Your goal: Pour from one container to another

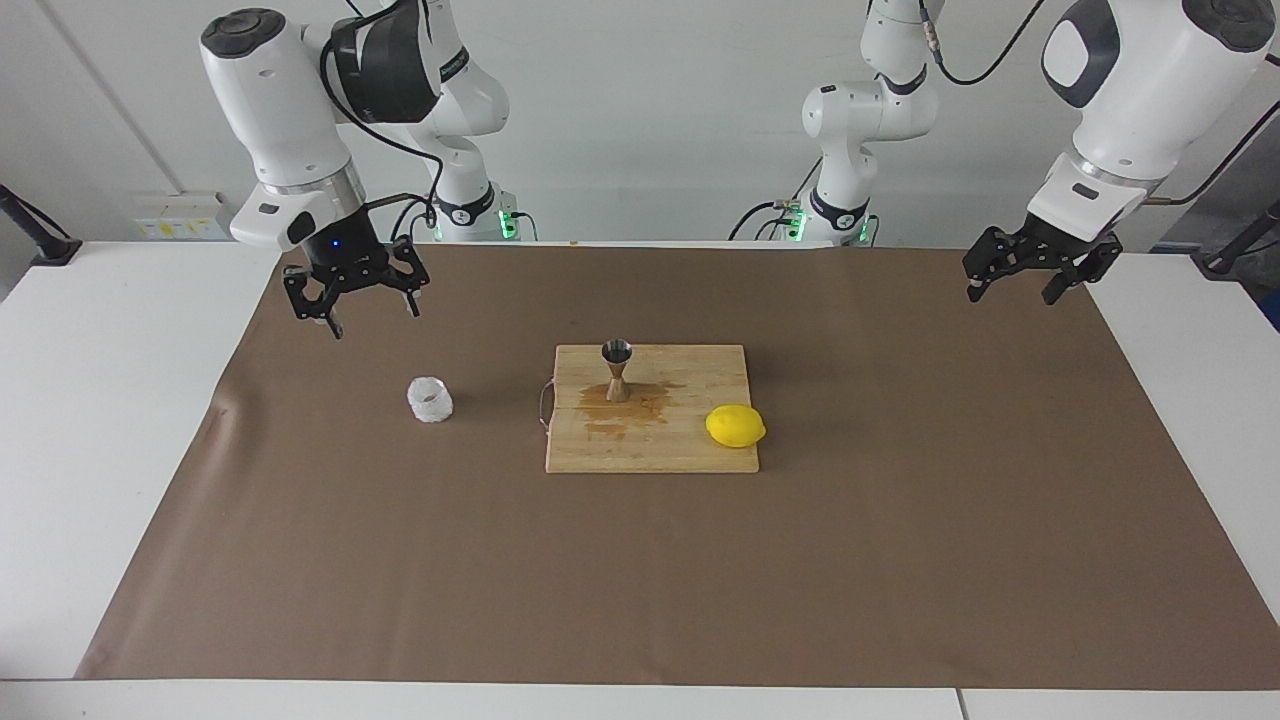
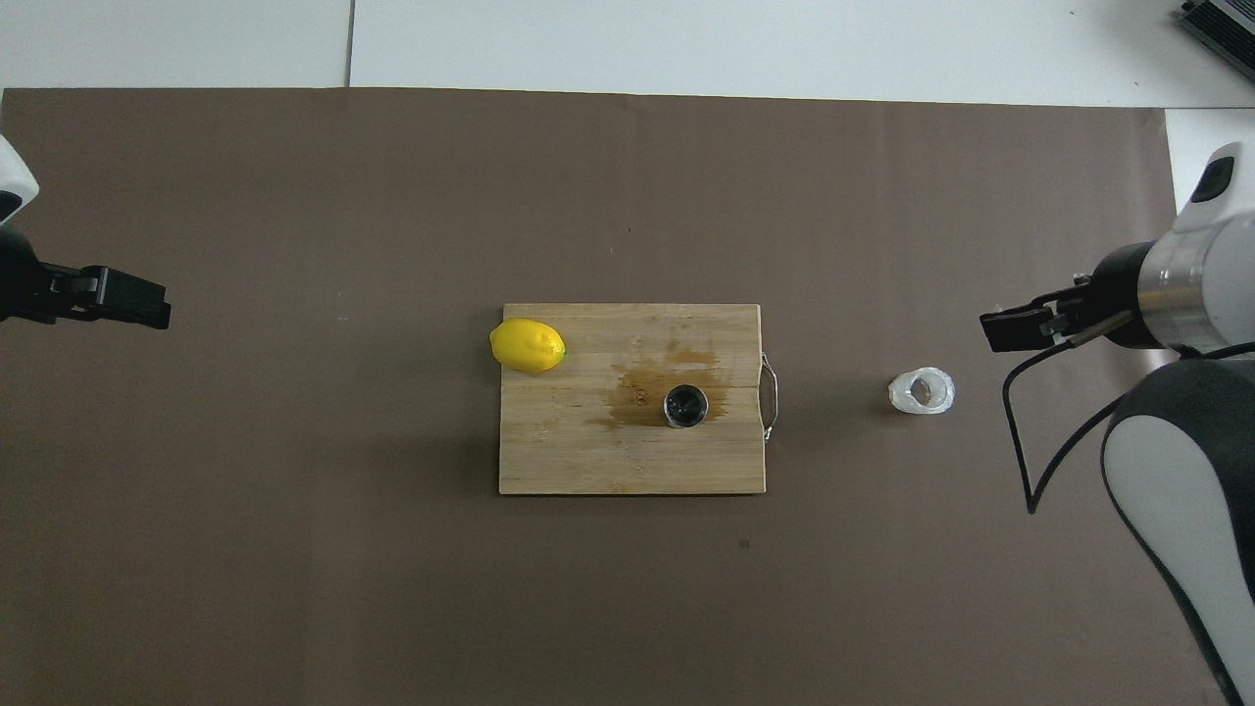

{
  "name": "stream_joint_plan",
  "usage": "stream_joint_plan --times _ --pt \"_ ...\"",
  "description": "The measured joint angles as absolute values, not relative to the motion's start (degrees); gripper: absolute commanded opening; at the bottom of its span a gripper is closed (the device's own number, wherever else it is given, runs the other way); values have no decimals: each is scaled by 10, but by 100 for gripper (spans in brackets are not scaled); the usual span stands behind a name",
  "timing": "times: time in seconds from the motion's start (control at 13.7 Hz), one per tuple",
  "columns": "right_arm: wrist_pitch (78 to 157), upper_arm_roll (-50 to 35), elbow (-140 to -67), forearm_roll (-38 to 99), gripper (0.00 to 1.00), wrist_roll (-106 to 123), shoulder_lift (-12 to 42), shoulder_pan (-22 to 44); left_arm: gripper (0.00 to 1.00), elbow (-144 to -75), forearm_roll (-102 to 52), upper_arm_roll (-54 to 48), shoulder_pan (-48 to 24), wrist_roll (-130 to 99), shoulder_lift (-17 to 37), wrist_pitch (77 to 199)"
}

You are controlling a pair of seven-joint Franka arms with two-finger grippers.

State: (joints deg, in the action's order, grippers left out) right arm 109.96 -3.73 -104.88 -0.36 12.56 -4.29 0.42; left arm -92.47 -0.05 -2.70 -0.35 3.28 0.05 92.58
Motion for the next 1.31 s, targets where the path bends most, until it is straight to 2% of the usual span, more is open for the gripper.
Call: stream_joint_plan --times 0.44,0.95,1.31 --pt "972 -37 -910 -15 100 -10 8 10 100 -925 -1 -27 -4 33 2 930" --pt "902 -34 -892 -15 100 -66 5 -3 100 -925 0 -24 -2 33 7 939" --pt "898 -34 -893 -15 100 -74 2 -3 100 -925 11 -26 -3 33 8 939"
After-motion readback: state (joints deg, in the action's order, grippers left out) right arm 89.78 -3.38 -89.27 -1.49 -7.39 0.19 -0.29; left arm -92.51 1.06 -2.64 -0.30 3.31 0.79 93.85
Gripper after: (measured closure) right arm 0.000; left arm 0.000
